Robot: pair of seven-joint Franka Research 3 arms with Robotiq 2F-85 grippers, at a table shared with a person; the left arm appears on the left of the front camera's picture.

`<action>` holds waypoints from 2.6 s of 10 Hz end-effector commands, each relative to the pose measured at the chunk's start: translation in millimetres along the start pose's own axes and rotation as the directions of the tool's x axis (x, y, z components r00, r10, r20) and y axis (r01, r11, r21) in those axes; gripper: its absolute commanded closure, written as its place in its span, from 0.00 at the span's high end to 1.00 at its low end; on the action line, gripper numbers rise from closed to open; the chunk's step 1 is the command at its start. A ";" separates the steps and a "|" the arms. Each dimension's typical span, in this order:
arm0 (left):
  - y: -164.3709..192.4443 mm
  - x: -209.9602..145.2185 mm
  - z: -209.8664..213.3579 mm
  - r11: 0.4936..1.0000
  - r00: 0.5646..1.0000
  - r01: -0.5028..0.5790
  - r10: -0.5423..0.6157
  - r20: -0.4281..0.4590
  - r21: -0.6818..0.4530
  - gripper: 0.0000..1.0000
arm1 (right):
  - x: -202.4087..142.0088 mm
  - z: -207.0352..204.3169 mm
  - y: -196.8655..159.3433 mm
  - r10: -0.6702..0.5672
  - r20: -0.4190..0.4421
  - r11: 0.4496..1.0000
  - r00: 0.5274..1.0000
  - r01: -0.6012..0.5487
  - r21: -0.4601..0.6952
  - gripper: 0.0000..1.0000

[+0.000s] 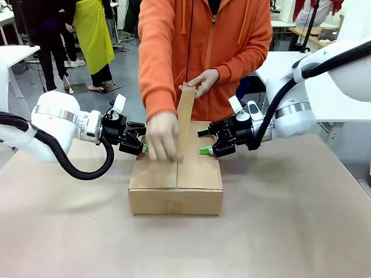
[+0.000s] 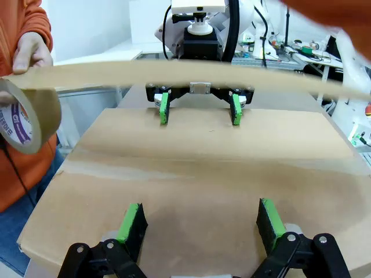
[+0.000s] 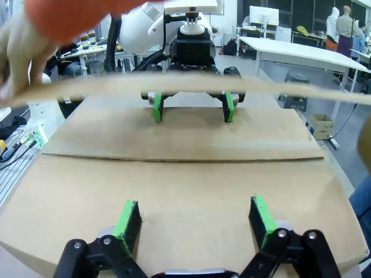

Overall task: Pack the gift set into the box.
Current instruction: Press and hold the closed box until the human finishes sealing it.

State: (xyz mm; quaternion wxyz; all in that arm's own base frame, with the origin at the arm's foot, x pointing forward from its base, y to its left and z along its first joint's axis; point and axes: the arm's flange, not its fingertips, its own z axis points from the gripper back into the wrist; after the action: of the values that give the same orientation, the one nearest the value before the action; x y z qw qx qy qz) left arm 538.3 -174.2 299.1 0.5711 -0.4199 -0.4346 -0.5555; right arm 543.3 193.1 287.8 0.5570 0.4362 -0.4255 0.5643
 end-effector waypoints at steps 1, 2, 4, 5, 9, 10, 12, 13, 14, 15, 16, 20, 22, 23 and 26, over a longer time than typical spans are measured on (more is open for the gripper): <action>-2.8 -1.7 -0.8 1.000 1.000 -0.002 0.002 -0.002 -0.010 1.00 | -1.9 -0.1 0.2 0.005 0.002 1.000 1.000 -0.005 0.000 1.00; -2.8 -1.7 -0.8 1.000 1.000 -0.002 0.002 -0.002 -0.010 1.00 | -1.9 -0.1 0.2 0.005 0.002 1.000 1.000 -0.005 0.000 1.00; -2.8 -1.7 -0.8 1.000 1.000 -0.002 0.002 -0.002 -0.010 1.00 | -1.9 -0.1 0.2 0.005 0.002 1.000 1.000 -0.005 0.000 1.00; -2.8 -1.7 -0.8 1.000 1.000 -0.002 0.002 -0.002 -0.010 1.00 | -1.9 -0.1 0.2 0.005 0.002 1.000 1.000 -0.005 0.000 1.00; -2.8 -1.7 -0.8 1.000 1.000 -0.002 0.002 -0.002 -0.010 1.00 | -1.9 -0.1 0.2 0.005 0.002 1.000 1.000 -0.005 0.000 1.00; -2.8 -1.7 -0.8 1.000 1.000 -0.002 0.002 -0.002 -0.010 1.00 | -1.9 -0.1 0.2 0.005 0.002 1.000 1.000 -0.005 0.000 1.00; -2.8 -1.7 -0.8 1.000 1.000 -0.002 0.002 -0.002 -0.010 1.00 | -1.9 -0.1 0.2 0.005 0.002 1.000 1.000 -0.005 0.000 1.00; -2.8 -1.7 -0.8 1.000 1.000 -0.002 0.002 -0.002 -0.010 1.00 | -1.9 -0.1 0.2 0.005 0.002 1.000 1.000 -0.005 0.000 1.00; -2.8 -1.7 -0.8 1.000 1.000 -0.002 0.002 -0.002 -0.010 1.00 | -1.9 -0.1 0.2 0.005 0.002 1.000 1.000 -0.005 0.000 1.00; -2.8 -1.7 -0.8 1.000 1.000 -0.002 0.002 -0.002 -0.010 1.00 | -1.9 -0.1 0.2 0.005 0.002 1.000 1.000 -0.005 0.000 1.00; -2.8 -1.7 -0.8 1.000 1.000 -0.002 0.002 -0.002 -0.010 1.00 | -1.9 -0.1 0.2 0.005 0.002 1.000 1.000 -0.005 0.000 1.00; -2.8 -1.7 -0.8 1.000 1.000 -0.002 0.002 -0.002 -0.010 1.00 | -1.9 -0.1 0.2 0.005 0.002 1.000 1.000 -0.005 0.000 1.00; -2.8 -1.7 -0.8 1.000 1.000 -0.002 0.002 -0.002 -0.010 1.00 | -1.9 -0.1 0.2 0.005 0.002 1.000 1.000 -0.005 0.000 1.00; -2.8 -1.7 -0.8 1.000 1.000 -0.002 0.002 -0.002 -0.010 1.00 | -1.9 -0.1 0.2 0.005 0.002 1.000 1.000 -0.005 0.000 1.00; -2.8 -1.7 -0.8 1.000 1.000 -0.002 0.002 -0.002 -0.010 1.00 | -1.9 -0.1 0.2 0.005 0.002 1.000 1.000 -0.005 0.000 1.00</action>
State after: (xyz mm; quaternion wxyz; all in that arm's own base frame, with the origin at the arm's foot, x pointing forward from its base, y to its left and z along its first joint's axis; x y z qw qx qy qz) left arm 537.8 -174.2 298.0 0.5716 -0.4204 -0.4335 -0.5555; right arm 543.3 193.1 286.4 0.5576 0.4367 -0.4248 0.5639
